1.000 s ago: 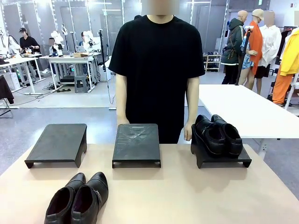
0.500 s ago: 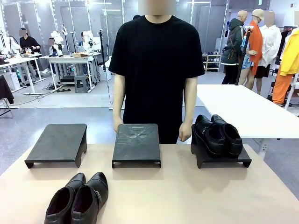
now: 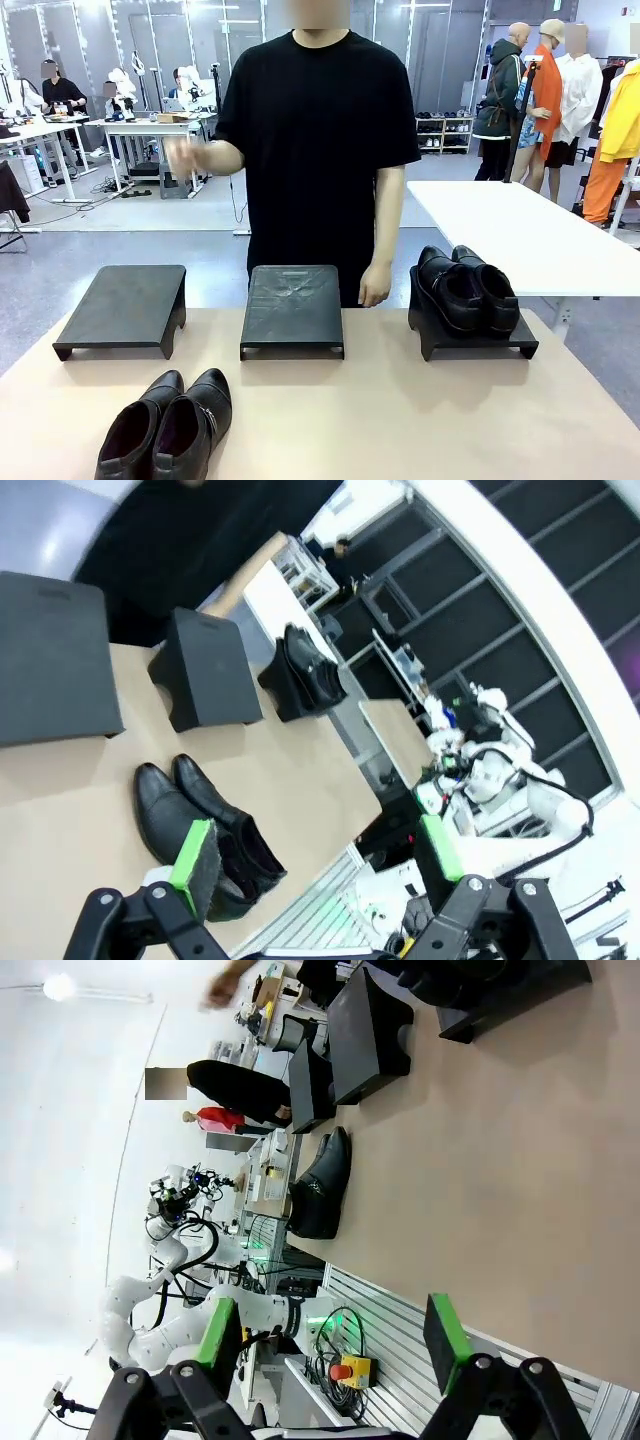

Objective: Place the shoes on the stand as instructed by the person.
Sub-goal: Pick up another pair of Shoes and place it on the Shoes Stand indicated by the person.

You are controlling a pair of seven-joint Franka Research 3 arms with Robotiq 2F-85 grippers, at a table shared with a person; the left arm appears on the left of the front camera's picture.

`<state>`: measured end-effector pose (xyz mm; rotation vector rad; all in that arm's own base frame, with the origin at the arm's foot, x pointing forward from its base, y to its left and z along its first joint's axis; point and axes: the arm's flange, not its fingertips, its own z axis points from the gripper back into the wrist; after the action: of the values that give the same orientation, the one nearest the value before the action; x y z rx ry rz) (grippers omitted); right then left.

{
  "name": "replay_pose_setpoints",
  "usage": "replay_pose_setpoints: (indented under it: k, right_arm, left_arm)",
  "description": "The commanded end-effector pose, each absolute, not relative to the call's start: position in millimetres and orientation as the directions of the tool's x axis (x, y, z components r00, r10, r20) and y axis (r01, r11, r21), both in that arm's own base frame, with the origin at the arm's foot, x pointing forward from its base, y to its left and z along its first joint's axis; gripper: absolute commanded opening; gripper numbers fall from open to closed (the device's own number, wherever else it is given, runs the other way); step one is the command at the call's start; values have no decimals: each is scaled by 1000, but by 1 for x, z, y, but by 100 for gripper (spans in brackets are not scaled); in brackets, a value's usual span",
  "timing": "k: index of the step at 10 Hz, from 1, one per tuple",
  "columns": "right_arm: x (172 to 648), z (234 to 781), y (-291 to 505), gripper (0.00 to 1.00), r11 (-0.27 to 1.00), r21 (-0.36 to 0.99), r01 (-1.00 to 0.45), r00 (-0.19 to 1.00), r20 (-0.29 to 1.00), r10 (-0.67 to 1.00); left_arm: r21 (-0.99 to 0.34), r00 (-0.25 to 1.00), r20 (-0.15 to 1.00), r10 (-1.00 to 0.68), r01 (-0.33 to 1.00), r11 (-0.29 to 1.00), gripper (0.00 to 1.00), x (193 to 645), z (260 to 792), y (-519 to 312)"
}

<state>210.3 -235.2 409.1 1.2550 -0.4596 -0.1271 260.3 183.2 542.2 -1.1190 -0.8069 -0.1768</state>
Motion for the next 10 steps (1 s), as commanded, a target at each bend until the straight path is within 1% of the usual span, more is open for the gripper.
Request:
replay_pose_setpoints:
  k: [1, 2, 3, 5, 6, 7, 8, 9, 10]
  right_arm:
    - [210, 411, -236, 93, 312, 932, -183, 895, 289, -339]
    - [210, 411, -236, 93, 312, 932, -183, 895, 289, -339]
    - [210, 411, -236, 93, 312, 932, -183, 895, 289, -339]
    - [210, 411, -236, 93, 312, 932, -183, 895, 289, -339]
    - [210, 411, -236, 93, 312, 932, -183, 895, 289, -339]
    - [210, 411, -236, 93, 312, 932, -183, 895, 289, -339]
    - [210, 411, -236, 93, 312, 932, -183, 895, 289, -339]
    - [210, 411, -236, 93, 312, 932, -183, 895, 289, -339]
    - [210, 411, -236, 93, 312, 932, -183, 895, 289, -339]
  left_arm:
    - [-719, 769, 630, 111, 522, 459, 100, 258, 574, 118]
    - [-711, 801, 599, 1, 532, 460, 100, 263, 585, 79]
    - [-712, 836, 541, -89, 511, 482, 100, 268, 588, 51]
    - [-720, 876, 419, -240, 481, 499, 100, 281, 589, -8]
    - [-715, 896, 342, -282, 444, 540, 100, 290, 580, -36]
    - [-651, 921, 256, -295, 390, 652, 100, 296, 568, -57]
    - [-648, 935, 198, -294, 350, 677, 100, 296, 558, -79]
    - [-562, 944, 164, -286, 328, 759, 100, 296, 544, -94]
    - [-460, 947, 175, -267, 319, 829, 100, 297, 525, -103]
